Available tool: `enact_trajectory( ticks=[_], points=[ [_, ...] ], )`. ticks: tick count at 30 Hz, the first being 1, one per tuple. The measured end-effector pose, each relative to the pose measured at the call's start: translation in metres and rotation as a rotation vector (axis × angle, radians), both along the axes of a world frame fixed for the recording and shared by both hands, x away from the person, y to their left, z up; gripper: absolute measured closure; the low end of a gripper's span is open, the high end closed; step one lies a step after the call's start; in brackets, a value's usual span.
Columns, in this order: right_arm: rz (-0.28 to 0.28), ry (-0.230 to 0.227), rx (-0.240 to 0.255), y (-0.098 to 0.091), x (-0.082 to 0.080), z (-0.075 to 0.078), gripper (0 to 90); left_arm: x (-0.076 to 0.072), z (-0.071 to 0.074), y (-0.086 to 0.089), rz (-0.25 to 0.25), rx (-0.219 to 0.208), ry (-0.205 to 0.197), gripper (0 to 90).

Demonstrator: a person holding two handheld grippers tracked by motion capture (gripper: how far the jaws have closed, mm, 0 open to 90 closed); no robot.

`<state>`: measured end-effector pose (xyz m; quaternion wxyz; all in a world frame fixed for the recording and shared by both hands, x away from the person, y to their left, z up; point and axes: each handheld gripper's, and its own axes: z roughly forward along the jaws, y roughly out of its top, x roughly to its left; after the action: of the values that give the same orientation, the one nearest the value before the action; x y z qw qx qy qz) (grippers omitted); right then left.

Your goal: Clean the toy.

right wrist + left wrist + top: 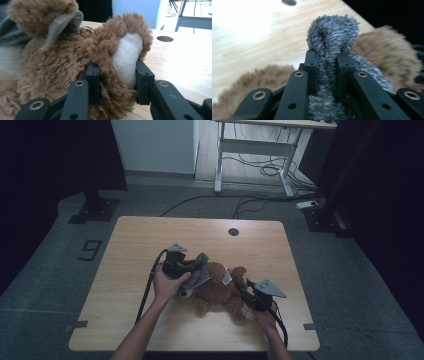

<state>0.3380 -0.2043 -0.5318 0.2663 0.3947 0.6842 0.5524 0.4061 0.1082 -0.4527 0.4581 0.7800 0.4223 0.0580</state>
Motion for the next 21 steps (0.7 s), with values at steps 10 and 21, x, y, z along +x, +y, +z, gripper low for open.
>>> enact_trajectory(
  ticks=[10, 21],
  points=[
    [0.002, 0.006, 0.003, 0.000, 0.000, 0.000, 63.5, -0.017, 0.005, 0.043, 0.066, -0.013, -0.062, 75.5],
    [-0.009, 0.012, 0.022, 0.000, 0.002, -0.002, 63.5, -0.028, -0.012, 0.097, 0.179, 0.008, -0.027, 76.2]
  ],
)
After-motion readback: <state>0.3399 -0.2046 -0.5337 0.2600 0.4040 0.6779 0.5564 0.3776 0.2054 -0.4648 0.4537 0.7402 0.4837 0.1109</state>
